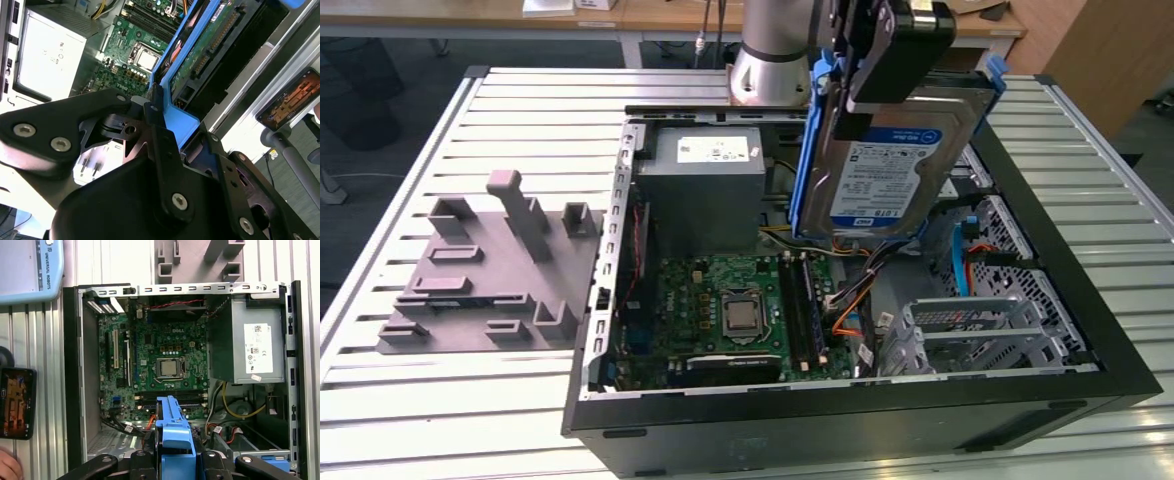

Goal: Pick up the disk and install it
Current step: 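Insert the disk into the insertion slot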

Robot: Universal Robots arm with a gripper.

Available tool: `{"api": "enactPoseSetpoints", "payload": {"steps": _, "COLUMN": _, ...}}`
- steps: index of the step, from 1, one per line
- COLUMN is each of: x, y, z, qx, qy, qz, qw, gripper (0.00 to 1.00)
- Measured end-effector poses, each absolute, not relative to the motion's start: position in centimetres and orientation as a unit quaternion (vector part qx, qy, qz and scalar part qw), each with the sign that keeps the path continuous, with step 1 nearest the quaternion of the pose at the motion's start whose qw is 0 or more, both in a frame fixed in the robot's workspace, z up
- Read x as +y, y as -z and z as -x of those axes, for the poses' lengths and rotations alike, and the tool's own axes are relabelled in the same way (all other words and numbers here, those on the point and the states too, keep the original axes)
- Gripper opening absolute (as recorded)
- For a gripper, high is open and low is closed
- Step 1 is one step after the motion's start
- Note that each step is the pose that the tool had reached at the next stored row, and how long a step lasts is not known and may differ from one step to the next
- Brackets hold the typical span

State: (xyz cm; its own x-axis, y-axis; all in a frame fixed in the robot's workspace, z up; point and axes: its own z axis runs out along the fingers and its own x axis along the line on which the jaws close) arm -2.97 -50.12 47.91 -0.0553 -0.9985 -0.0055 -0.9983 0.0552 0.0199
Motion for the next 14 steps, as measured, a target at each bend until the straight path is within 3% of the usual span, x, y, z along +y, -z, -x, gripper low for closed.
{"api": "enactPoseSetpoints", "payload": {"steps": 14, "x": -50.44, "y": -47.91, "z": 2.97, "qx": -0.726, "qy": 0.009, "qz": -0.687, "qw": 0.005, "gripper": 0.37}}
